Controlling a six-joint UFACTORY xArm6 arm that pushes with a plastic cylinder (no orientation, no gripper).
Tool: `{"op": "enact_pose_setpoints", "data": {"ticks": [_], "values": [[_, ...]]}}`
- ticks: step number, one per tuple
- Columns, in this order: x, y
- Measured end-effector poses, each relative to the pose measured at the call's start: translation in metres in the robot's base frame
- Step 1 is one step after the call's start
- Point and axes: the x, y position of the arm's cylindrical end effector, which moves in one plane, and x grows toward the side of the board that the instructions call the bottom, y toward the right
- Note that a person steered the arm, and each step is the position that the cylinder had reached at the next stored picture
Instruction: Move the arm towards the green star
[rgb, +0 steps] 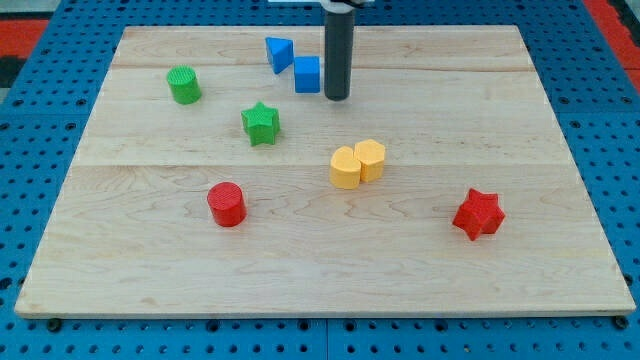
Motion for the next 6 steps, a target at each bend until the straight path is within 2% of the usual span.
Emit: {"op": "enact_pose_setpoints", "data": {"ticks": [3, 4, 6], "values": [[-0.034, -0.029], [-0.008, 0.023], [0.075, 0.008]]}}
